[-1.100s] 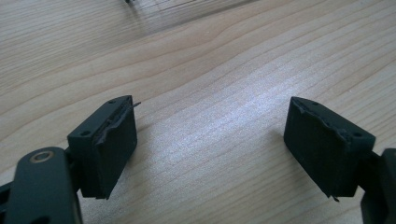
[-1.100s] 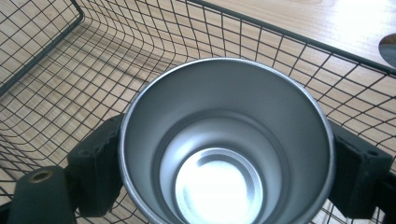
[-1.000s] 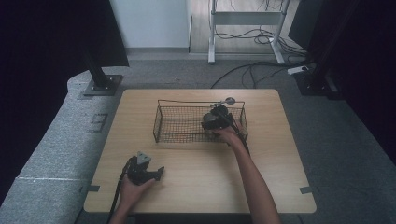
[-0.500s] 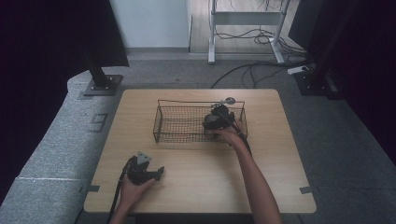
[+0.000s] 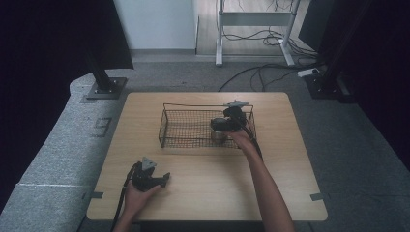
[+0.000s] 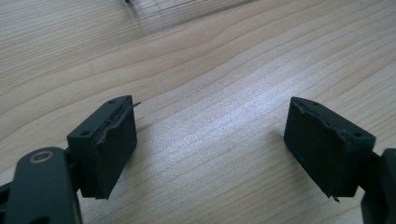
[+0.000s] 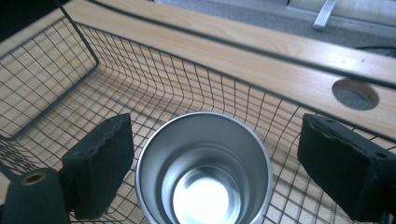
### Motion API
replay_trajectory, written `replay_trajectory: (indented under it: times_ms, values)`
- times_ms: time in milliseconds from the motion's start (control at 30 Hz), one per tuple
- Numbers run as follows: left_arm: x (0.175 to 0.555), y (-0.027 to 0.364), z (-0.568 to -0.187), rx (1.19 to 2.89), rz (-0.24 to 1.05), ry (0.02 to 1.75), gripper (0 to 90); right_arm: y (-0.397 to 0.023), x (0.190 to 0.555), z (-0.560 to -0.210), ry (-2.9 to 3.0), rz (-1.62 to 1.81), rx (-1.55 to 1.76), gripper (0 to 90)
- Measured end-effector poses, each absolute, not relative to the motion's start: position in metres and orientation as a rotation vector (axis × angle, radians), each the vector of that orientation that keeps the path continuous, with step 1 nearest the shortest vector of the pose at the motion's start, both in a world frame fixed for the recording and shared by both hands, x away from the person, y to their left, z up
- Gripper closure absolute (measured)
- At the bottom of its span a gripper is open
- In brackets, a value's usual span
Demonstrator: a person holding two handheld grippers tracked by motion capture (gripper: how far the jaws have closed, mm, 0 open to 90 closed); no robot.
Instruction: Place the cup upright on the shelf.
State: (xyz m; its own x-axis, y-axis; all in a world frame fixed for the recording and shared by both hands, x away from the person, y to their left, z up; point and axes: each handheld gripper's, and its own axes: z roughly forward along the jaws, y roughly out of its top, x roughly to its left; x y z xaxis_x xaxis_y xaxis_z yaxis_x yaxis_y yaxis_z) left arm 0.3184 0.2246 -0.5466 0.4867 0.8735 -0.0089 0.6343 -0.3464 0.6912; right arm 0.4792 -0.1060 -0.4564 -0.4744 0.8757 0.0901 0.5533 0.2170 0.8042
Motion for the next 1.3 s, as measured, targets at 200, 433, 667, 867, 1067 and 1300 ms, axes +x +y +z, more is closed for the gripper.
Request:
replay_trajectory:
  times_ms: [200,433,667,867,1067,1300]
  values:
    - [0.318,0.225,-0.547,2.098,0.487,1.237,17.2,-0.113,0.470,-0.449,2.088,1.184,1.308,11.3]
    - [0.318,0.225,-0.547,2.100,0.486,1.237,17.2,-0.123,0.450,-0.439,2.047,1.248,1.265,12.6]
    - [0.318,0.225,-0.546,2.101,0.486,1.238,17.2,-0.135,0.423,-0.440,2.040,1.293,1.224,13.2]
    - [0.318,0.224,-0.546,2.100,0.487,1.239,17.3,-0.148,0.396,-0.444,2.027,1.354,1.197,14.0]
    - [0.318,0.224,-0.546,2.100,0.487,1.239,17.3,-0.161,0.371,-0.452,2.014,1.390,1.184,15.0]
    - [0.318,0.224,-0.547,2.099,0.487,1.239,17.3,-0.176,0.342,-0.467,2.018,1.428,1.181,15.2]
